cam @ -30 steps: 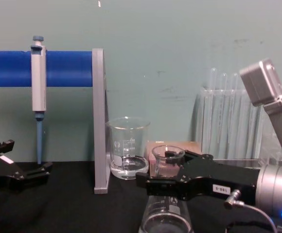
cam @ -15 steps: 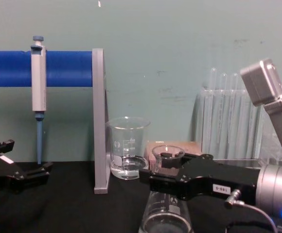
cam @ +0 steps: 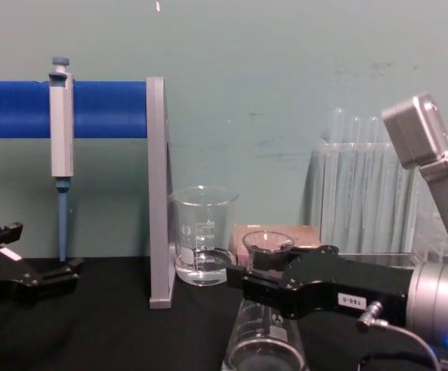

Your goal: Grasp the erlenmeyer flask with one hand, shake it three times, then place it back.

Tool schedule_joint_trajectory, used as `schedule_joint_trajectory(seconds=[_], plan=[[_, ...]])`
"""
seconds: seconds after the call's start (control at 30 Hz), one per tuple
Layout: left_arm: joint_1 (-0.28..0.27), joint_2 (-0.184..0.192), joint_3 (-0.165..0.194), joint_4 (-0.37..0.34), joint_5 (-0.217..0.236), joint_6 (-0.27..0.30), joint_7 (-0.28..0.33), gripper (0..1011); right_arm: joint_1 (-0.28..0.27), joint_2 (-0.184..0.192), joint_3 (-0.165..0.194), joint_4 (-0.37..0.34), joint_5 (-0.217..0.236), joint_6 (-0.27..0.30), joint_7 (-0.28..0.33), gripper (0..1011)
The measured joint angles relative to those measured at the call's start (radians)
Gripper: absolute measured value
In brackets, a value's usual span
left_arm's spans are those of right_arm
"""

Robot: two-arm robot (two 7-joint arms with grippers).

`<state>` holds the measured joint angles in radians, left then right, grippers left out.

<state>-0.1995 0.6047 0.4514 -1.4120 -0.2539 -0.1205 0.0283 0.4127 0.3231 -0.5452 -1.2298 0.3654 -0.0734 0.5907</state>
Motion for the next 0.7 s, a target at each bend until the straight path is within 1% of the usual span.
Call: schedule_joint_trajectory(seconds=[0.23,0.33,0.47,0.63,0.7], plan=[[0.000,0.000,0.000,0.000,0.000,0.000,0.000,1001,-0.002,0.000,0.003,-0.002,0.003,-0.001,0.000,448],[0.000,0.000,0.000,0.000,0.000,0.000,0.000,1001,-0.007,0.003,0.010,-0.016,0.008,-0.005,0.000,448],[0.000,0.000,0.000,0.000,0.000,0.000,0.000,1001,-0.018,0.010,0.022,-0.056,0.009,0.005,-0.019,448],[0.000,0.000,0.000,0.000,0.000,0.000,0.000,1001,-0.039,0.026,0.046,-0.144,0.015,0.040,-0.058,448],[0.000,0.000,0.000,0.000,0.000,0.000,0.000,1001,-0.042,0.028,0.049,-0.157,0.017,0.044,-0.062,448]])
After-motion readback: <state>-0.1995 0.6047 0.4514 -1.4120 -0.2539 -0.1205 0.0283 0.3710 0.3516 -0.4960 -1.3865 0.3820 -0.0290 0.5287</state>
